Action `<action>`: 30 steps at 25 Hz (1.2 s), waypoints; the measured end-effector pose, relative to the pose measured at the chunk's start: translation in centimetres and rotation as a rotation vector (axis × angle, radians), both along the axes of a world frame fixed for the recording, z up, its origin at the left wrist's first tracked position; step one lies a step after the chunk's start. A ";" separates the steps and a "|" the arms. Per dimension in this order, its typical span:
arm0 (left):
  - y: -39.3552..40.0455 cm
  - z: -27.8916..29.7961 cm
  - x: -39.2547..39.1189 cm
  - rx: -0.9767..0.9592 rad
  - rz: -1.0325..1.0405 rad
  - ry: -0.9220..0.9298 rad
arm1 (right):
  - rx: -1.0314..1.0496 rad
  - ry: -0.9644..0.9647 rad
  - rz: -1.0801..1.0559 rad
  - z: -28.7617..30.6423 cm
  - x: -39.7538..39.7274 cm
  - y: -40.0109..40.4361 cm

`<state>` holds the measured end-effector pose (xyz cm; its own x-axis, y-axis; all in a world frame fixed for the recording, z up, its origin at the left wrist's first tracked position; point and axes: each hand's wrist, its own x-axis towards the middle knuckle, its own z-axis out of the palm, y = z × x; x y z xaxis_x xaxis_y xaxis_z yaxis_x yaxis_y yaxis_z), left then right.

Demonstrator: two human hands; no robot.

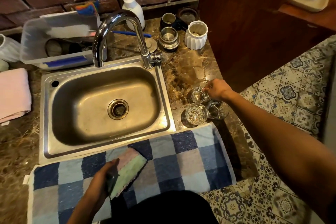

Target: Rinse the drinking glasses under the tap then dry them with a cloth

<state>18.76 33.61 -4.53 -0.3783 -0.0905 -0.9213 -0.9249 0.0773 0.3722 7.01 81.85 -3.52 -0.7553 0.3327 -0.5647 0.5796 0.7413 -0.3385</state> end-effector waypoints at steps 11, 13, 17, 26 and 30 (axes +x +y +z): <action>-1.4 0.0 0.9 0.086 -0.032 -0.021 | 0.187 -0.009 -0.022 3.4 0.8 -2.5; -1.3 0.6 1.3 0.087 -0.051 0.038 | 0.347 0.101 0.001 5.3 1.6 -4.3; -2.9 2.4 1.4 0.070 0.004 0.167 | 0.315 0.382 0.164 7.0 4.2 -13.1; -23.7 2.1 -1.1 0.099 0.469 0.216 | 0.055 0.091 0.563 1.9 10.8 -37.5; -31.2 0.7 -2.8 0.128 0.645 0.251 | 0.016 -0.165 0.447 -0.1 10.9 -42.5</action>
